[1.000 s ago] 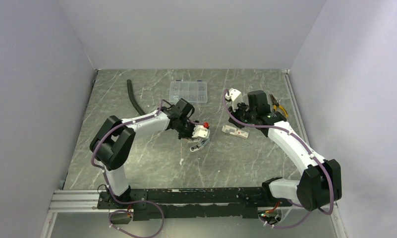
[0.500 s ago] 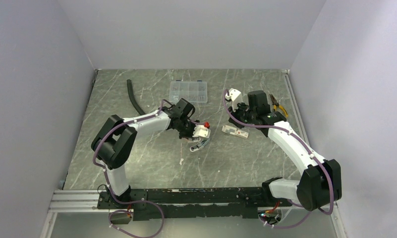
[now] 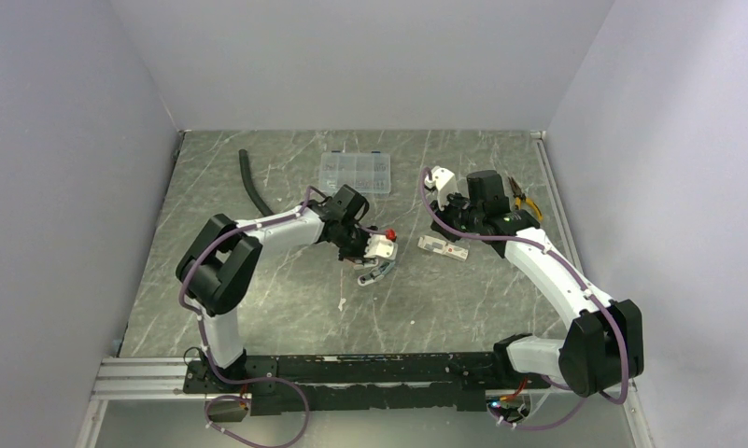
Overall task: Load the staples into the stapler
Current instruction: Install the staple into the stapler.
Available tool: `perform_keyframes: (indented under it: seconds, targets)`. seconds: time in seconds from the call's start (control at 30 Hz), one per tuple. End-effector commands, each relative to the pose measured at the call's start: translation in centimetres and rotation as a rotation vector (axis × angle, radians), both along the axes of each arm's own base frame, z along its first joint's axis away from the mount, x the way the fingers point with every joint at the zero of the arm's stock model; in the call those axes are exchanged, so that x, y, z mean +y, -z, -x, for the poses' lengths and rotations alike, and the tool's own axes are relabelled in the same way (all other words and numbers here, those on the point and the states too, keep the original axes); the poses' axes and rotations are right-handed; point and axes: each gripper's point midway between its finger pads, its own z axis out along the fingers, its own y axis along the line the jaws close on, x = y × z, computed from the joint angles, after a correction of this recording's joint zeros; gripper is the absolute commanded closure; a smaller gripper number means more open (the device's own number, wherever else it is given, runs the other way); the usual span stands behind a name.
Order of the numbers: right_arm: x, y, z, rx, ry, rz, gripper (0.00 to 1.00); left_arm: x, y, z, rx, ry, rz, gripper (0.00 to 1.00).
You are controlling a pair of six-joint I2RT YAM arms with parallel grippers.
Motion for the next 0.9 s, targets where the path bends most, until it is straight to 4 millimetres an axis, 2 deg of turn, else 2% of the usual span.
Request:
perform_keyframes:
  seconds: [0.0, 0.87]
  targets:
    - [0.13, -0.62, -0.3, -0.021, -0.011, -0.01, 0.88, -1.21, -0.97, -0.39, -0.018, 0.046, 0.038, 0.97]
    - [0.13, -0.49, -0.33, -0.014, -0.008, -0.009, 0.88, -1.1, -0.61, 0.12, -0.003, 0.099, 0.024, 0.97]
